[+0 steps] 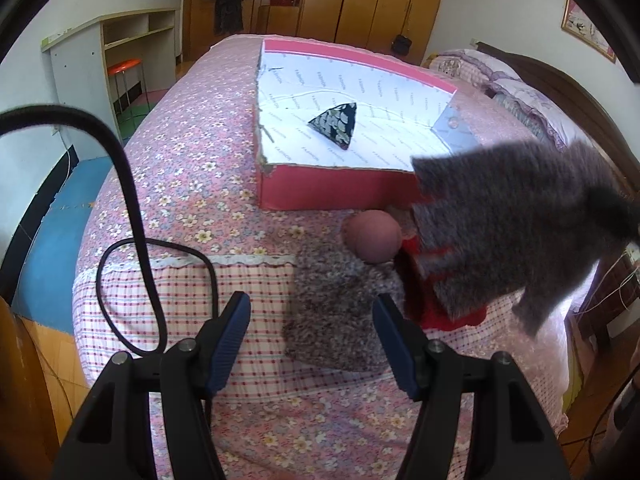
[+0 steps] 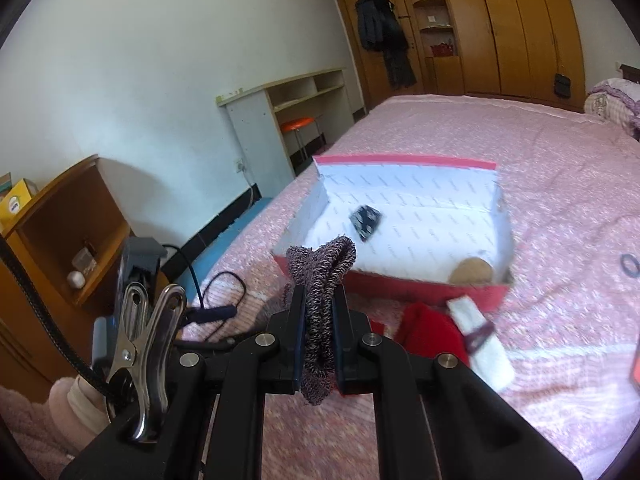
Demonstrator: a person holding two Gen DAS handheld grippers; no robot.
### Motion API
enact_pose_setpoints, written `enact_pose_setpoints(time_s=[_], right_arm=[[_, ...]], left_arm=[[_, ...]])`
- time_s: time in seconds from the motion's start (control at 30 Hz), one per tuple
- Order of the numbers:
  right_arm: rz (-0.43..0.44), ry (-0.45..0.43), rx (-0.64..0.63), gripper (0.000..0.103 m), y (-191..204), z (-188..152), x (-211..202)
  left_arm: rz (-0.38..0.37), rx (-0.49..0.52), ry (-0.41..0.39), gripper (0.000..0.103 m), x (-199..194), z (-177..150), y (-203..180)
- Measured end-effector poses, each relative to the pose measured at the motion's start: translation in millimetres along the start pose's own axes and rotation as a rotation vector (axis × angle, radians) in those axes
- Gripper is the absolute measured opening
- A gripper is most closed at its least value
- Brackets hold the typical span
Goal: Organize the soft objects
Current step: 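Lift the grey knit glove off the bed with the right gripper, then close the left gripper on the speckled knit mitten while the right holds the glove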
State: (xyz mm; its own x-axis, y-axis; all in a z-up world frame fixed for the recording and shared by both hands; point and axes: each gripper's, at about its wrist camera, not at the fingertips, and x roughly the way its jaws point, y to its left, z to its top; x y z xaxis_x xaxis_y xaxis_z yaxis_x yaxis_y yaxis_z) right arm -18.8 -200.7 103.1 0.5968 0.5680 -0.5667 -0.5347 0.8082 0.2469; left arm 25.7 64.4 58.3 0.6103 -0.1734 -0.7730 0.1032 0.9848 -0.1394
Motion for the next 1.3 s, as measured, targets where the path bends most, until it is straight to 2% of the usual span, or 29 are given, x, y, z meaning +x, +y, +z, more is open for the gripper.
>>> enact_pose_setpoints(time_s=[0.17, 0.33, 0.53, 0.67, 0.73, 0.8, 0.83, 0.93, 1.0, 1.07, 1.13, 1.2, 1.3], right_arm=[[0.007, 0.057, 0.056, 0.012, -13.7, -17.0, -11.1], [-0.089, 0.061, 0.022, 0.012, -19.8, -30.8, -26.9], [-0.259, 0.093, -0.047, 0.012, -28.2, -50.2, -28.3], [-0.3, 0.13, -0.066, 0.012, -38.0, -64.6, -14.6], [-0.319, 0.138, -0.064, 0.012, -43.7, -70.7, -6.0], [-0.329, 0.143, -0.035, 0.012, -50.7, -77.7, 2.5], [-0.317, 0.145, -0.013, 0.012, -55.3, -81.5, 6.4], [-0.281, 0.154, 0.019, 0.012, -60.2, -91.2, 14.4], [-0.265, 0.151, 0.035, 0.019, -62.7, -95.0, 18.8], [-0.265, 0.147, 0.061, 0.04, -64.3, -95.3, 22.7], [-0.238, 0.147, 0.087, 0.047, -66.2, -97.1, 27.4], [-0.193, 0.15, 0.086, 0.049, -62.9, -100.2, 32.0], [-0.193, 0.152, 0.053, 0.054, -52.6, -104.3, 35.8]], left_arm=[[-0.023, 0.007, 0.005, 0.067, 6.8, 1.9, -12.4], [-0.008, 0.028, 0.023, 0.067, 22.4, 1.2, -24.6], [0.072, 0.022, 0.05, 0.067, 46.5, 0.2, -28.7], [0.095, 0.028, 0.052, 0.067, 50.5, 1.1, -33.1], [0.1, 0.035, 0.055, 0.064, 51.9, 2.5, -35.1], [0.093, 0.035, 0.048, 0.055, 52.3, 2.9, -37.2], [0.081, 0.04, 0.043, 0.054, 51.7, 1.8, -37.4], [0.059, 0.047, 0.031, 0.039, 50.1, -1.5, -36.9], [0.028, 0.042, 0.029, 0.034, 47.8, -4.3, -35.5], [0.008, 0.032, 0.028, 0.032, 44.2, -7.9, -33.4], [0.001, 0.031, 0.02, 0.031, 40.2, -9.4, -32.9], [-0.012, 0.022, 0.014, 0.031, 35.5, -11.6, -31.2], [-0.044, 0.004, 0.015, 0.031, 27.5, -13.3, -28.8]])
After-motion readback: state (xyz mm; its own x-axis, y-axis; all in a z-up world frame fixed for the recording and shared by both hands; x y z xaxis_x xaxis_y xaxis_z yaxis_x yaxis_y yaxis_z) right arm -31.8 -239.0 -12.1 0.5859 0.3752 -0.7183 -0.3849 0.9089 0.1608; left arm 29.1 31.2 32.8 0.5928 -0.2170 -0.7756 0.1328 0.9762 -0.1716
